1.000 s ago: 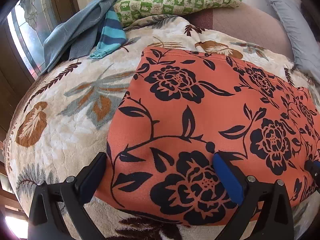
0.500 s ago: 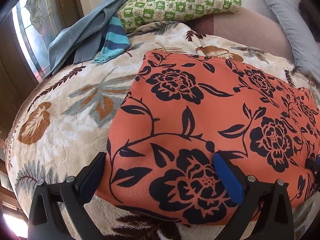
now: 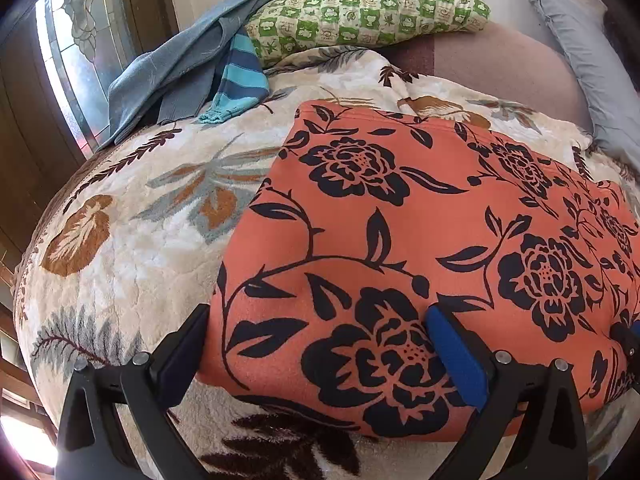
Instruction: Fold small clothes
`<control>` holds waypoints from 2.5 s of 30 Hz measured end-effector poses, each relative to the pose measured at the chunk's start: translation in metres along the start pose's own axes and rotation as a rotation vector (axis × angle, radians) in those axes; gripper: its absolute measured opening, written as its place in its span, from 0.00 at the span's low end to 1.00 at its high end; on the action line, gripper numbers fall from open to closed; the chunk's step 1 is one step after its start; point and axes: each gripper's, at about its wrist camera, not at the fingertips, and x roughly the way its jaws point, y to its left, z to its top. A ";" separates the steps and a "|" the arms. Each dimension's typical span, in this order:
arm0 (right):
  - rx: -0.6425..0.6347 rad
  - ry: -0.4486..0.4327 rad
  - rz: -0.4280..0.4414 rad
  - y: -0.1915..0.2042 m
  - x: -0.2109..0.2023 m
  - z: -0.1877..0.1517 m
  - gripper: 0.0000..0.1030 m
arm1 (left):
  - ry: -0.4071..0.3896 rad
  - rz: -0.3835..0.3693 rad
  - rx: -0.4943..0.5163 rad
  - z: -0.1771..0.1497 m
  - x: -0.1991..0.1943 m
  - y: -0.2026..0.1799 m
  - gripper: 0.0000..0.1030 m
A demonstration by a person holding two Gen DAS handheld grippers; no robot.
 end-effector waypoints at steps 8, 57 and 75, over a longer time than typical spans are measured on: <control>0.000 -0.007 0.007 -0.001 -0.001 0.000 0.64 | -0.026 -0.010 0.000 -0.003 -0.003 0.002 1.00; -0.058 -0.033 -0.084 0.014 -0.004 -0.003 0.65 | 0.028 -0.112 0.195 -0.012 -0.019 -0.045 1.00; -0.083 -0.035 -0.097 0.017 -0.002 -0.002 0.65 | 0.016 -0.096 0.199 -0.012 -0.013 -0.048 1.00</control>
